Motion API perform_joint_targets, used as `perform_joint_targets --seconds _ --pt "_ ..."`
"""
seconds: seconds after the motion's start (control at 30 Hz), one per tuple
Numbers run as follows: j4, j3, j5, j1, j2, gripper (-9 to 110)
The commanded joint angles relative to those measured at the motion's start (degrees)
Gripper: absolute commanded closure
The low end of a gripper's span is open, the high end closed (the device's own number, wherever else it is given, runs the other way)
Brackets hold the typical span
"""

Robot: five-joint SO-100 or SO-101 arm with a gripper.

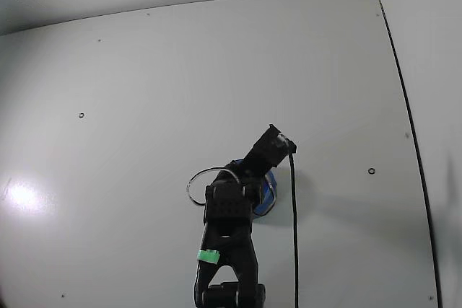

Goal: Grasp a block and put it in the bin.

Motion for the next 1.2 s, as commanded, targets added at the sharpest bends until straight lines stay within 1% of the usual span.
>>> perform_joint_targets --seconds 0.0,0.1,0.2,0.4,0.47,0.53,0.63,0.83,0.93,1.07,1.17 --pt "-0.4 -1.1 0.4 0.6 10.5 102" --pt "-0.2 -1.1 3.5 0.7 19.4 101" --pt "-0.2 -1.1 10.7 0.7 30.0 100" --pt "0.1 -0.6 33.7 0.1 49.0 101" --pt "0.1 2.2 39.8 0.3 52.0 101" --pt "0.1 7.6 43.3 0.0 53.0 102" --pt "0.0 17.9 42.8 -0.8 54.0 101" --pt "0.0 36.8 38.4 -3.2 58.2 102" --pt "0.1 42.8 39.3 -3.4 60.6 102" --pt "0.6 45.7 40.7 -3.4 61.5 102" --pt "3.9 45.4 40.6 -3.4 61.6 102"
